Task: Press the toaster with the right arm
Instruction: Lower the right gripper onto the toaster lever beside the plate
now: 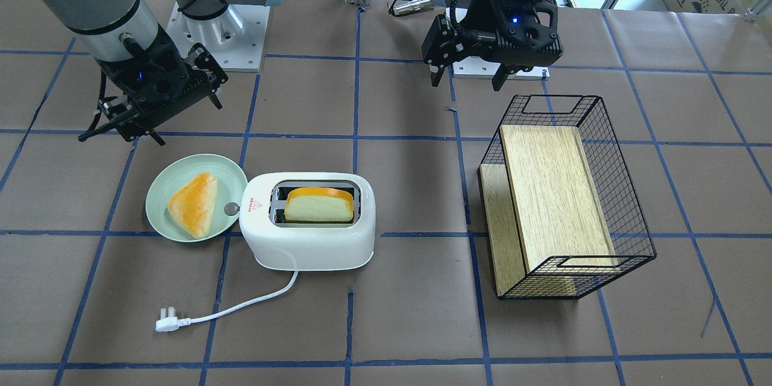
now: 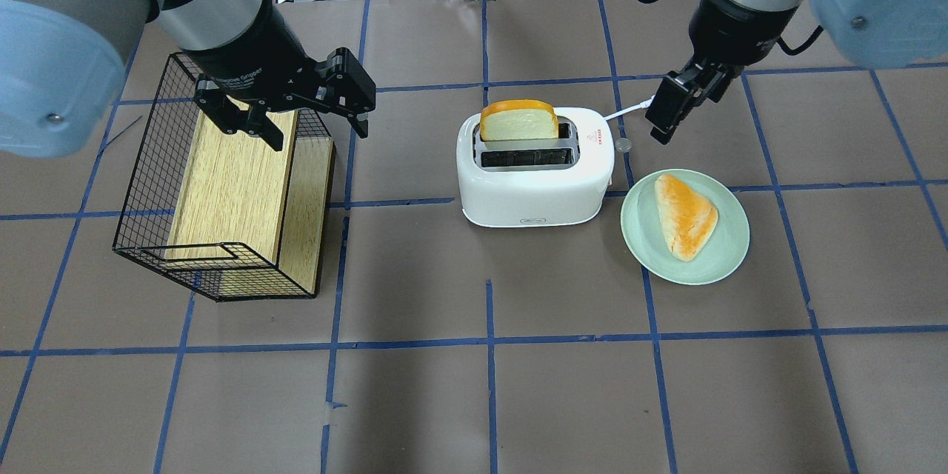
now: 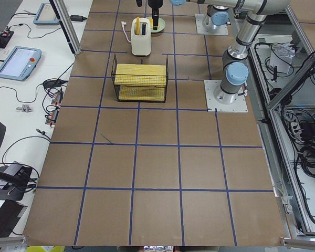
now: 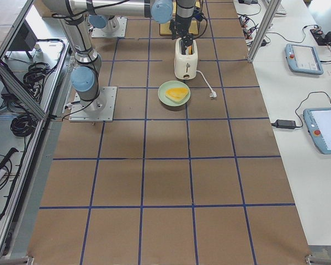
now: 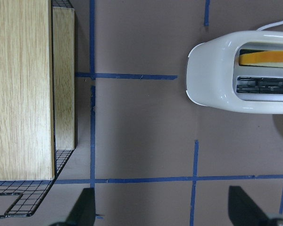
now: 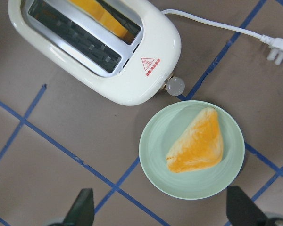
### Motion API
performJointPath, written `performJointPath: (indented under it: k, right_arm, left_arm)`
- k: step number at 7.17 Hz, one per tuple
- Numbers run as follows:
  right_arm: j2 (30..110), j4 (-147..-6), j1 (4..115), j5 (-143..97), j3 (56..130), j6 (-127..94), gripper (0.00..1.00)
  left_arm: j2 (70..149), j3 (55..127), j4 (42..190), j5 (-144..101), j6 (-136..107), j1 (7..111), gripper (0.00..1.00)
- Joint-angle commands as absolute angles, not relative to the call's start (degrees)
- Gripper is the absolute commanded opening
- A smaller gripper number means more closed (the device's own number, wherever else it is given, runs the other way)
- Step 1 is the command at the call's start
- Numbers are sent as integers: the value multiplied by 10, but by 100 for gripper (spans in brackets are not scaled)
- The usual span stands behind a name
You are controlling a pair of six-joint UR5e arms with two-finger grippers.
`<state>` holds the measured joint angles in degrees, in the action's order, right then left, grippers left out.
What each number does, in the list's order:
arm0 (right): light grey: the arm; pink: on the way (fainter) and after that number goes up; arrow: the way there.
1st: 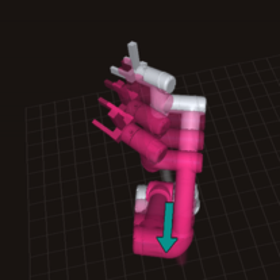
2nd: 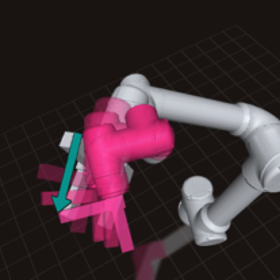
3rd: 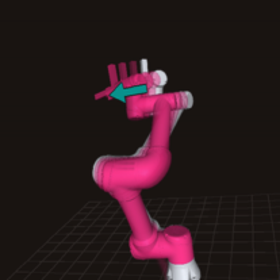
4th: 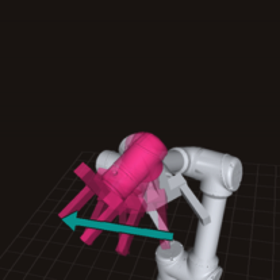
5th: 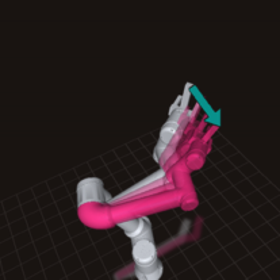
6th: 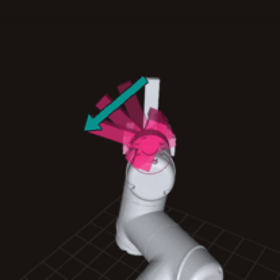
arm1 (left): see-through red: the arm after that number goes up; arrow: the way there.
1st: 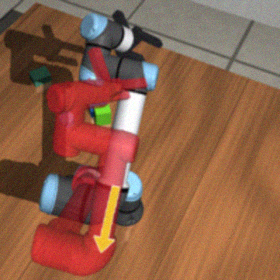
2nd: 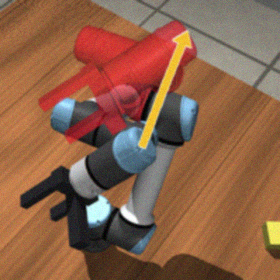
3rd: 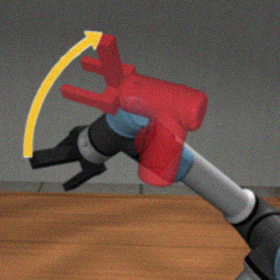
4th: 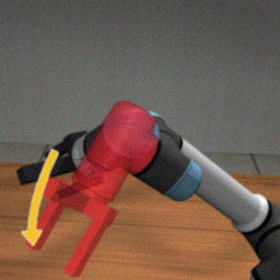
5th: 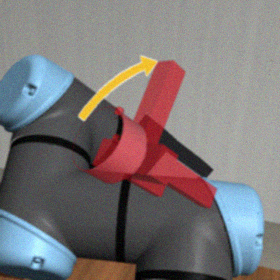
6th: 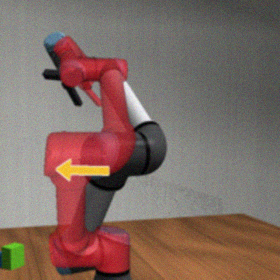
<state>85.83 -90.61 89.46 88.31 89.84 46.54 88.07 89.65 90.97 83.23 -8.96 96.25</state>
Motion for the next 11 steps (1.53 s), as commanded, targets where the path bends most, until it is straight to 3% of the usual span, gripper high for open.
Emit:
performJointPath:
  k: [1, 2, 3, 5, 7, 11]
  right_arm:
    - [818, -999, 895, 897, 922, 631, 97]
    - [811, -1038, 896, 897, 934, 654, 76]
    - [807, -1067, 896, 898, 953, 671, 47]
    - [785, -1142, 900, 888, 983, 693, 40]
    - [786, -1143, 901, 882, 1007, 693, 23]
    - [780, -1143, 902, 835, 1011, 756, 18]
  left_arm:
    - [881, 896, 910, 831, -90, 962, 100]
    - [881, 896, 910, 832, -90, 963, 100]
    - [881, 896, 910, 831, -90, 963, 100]
    - [881, 896, 910, 832, -90, 962, 100]
    - [881, 896, 910, 832, -90, 963, 100]
    - [881, 896, 910, 832, -90, 962, 100]
